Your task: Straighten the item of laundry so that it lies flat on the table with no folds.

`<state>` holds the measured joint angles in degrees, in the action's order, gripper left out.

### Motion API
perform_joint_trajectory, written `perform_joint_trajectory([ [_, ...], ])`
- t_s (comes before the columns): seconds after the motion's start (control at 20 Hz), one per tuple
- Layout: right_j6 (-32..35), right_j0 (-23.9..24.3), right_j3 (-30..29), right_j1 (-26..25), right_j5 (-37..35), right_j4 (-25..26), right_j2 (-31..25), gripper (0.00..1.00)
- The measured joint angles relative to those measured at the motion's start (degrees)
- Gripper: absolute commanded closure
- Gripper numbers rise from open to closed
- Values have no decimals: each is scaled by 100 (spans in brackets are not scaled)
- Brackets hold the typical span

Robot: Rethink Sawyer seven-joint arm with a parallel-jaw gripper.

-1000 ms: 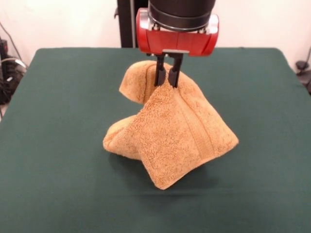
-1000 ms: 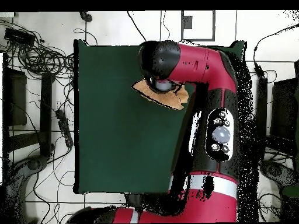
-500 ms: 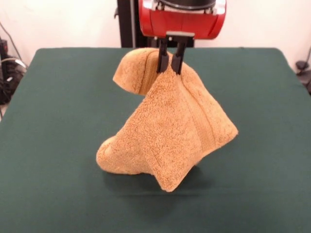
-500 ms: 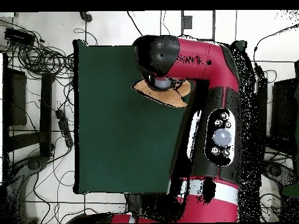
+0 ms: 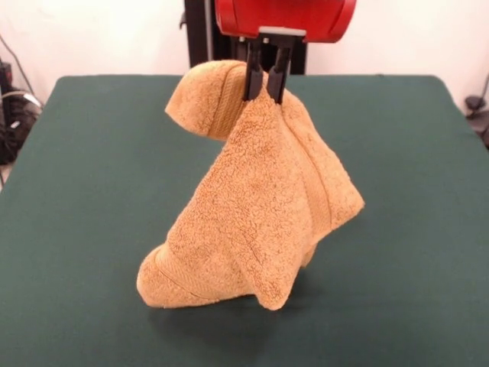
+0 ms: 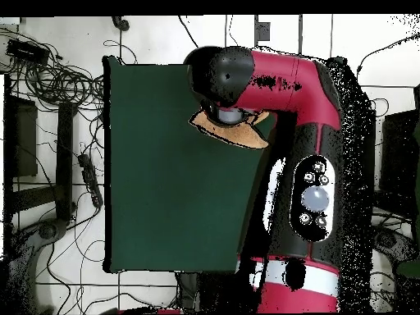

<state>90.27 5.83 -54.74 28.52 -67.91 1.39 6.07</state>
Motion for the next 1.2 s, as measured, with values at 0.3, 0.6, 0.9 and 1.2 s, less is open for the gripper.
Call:
perform_joint_trajectory([
  [0.3,0,4,-37,-44,202,-2,0,100],
  [0.6,0,24,-281,-34,754,-40,0,100],
  [0.9,5,2,-785,27,1337,-149,37,100],
  [1.2,143,-192,-1396,125,1695,-229,222,100],
])
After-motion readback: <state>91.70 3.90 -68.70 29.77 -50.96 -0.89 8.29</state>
